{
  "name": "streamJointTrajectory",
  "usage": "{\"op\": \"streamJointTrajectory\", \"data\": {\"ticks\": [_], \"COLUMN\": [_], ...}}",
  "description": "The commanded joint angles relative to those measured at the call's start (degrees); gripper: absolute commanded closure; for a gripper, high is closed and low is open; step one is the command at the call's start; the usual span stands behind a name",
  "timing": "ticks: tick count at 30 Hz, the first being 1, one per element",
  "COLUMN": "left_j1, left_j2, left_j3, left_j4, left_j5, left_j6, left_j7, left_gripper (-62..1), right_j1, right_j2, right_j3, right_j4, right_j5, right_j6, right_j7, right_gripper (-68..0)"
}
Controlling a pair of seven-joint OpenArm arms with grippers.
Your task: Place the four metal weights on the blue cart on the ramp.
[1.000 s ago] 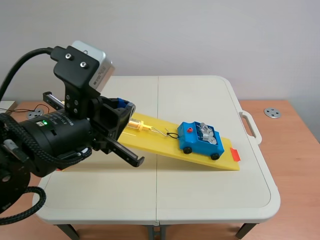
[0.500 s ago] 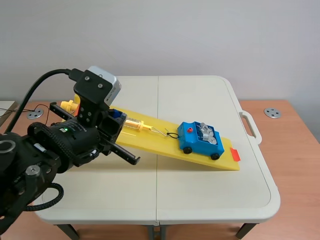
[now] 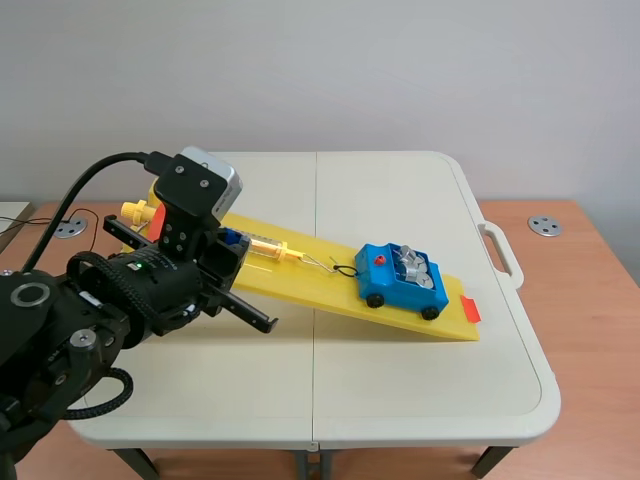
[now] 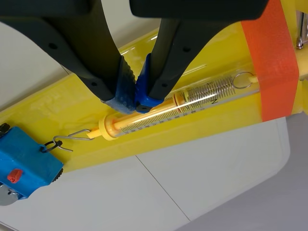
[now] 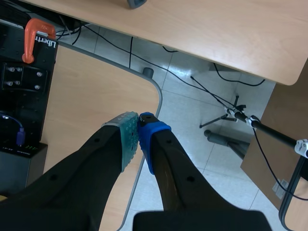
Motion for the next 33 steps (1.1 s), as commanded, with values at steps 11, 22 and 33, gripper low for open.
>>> {"op": "streamJointTrajectory", "data": {"ticks": [11, 22, 33], "left_j1": [-2.1, -2.1, -2.0], "left_j2": [1.1, 1.1, 0.9], "left_j3": [-0.8, -0.8, -0.8], "left_j4": [5.4, 5.4, 7.2], "left_j5": [-1.7, -1.7, -4.3], "left_j6": [2.4, 2.4, 2.3], "left_j7": [-9.2, -9.1, -4.8], "left_gripper": [-2.6, -2.6, -2.7], "right_j1": [-1.4, -1.2, 3.0], "right_j2": [0.9, 0.9, 1.0], "right_j3": [2.9, 2.9, 2.9], "right_j4": [5.4, 5.4, 5.4], "right_j5": [4.1, 4.1, 4.1], "right_j6": [1.1, 1.1, 1.1], "right_j7": [3.0, 3.5, 4.5], "right_gripper": [-3.2, -3.2, -3.3]}}
